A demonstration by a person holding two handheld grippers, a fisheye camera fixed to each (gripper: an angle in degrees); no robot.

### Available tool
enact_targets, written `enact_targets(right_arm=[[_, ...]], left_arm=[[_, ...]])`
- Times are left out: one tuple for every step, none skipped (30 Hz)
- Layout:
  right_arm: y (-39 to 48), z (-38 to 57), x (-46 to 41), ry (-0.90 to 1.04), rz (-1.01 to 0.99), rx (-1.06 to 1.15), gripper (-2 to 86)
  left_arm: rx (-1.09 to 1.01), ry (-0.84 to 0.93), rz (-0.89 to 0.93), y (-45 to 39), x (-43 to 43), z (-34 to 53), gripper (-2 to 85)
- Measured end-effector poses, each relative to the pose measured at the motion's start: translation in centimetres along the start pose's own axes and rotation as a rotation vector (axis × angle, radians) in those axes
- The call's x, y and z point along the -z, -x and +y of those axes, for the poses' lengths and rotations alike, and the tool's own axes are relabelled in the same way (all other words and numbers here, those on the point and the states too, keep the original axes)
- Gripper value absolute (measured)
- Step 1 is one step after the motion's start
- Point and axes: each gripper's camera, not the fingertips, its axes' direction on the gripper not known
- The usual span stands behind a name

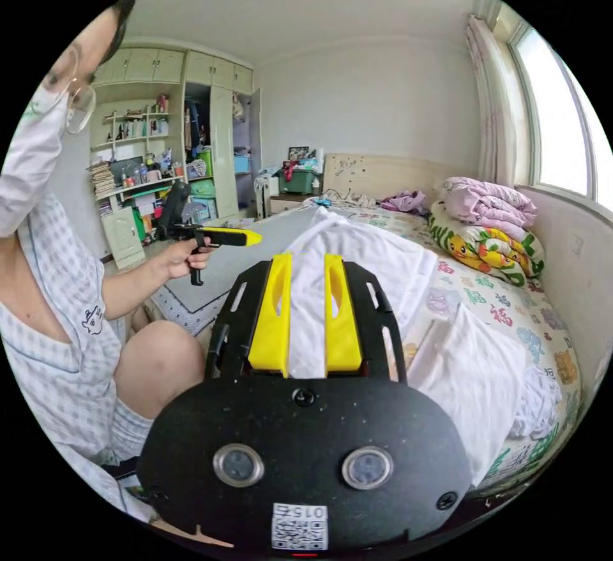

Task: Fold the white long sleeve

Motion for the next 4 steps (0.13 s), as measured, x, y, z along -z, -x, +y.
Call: enact_targets(right_arm=[[1.2, -0.1, -0.9, 0.021, -0.021, 0.027, 8.8], [3.5, -0.1, -2.8, 0.067, -0.04, 0.077, 9.3], [4.6, -0.1, -3.9, 0.093, -0.045, 0.106, 9.5], [6.6, 0.1, -6.0, 0.151, -0.044, 0.15, 10.0]], left_arm=[[0.066, 0.024, -0.003, 1.7, 0.6, 1.6, 8.7], [0.095, 0.032, 0.0, 2.4, 0.9, 2.3, 8.7], [0.145, 0.04, 0.007, 3.5, 1.5, 3.7, 8.7], [0.192, 0.044, 0.018, 4.4, 2.1, 4.9, 8.6]])
